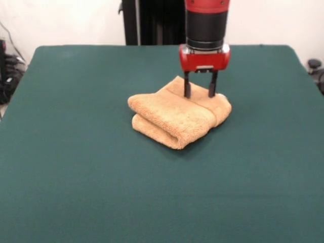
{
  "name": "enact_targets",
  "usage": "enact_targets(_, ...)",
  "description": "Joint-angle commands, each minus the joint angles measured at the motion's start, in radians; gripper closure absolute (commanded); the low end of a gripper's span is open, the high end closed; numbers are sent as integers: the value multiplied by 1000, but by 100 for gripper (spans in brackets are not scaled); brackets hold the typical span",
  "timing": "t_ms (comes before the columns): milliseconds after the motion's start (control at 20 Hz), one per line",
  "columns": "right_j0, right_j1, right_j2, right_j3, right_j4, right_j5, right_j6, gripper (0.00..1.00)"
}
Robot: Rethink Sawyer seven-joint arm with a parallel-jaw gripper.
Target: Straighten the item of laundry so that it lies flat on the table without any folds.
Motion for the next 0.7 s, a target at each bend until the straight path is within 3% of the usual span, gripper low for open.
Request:
enact_targets(50,-46,47,155,-10,-84,81,20,0)
enact_targets(300,-105,60,196,-2,-137,84,16,0)
enact_targets(700,-179,-33,229,60,-188,153,16,0)
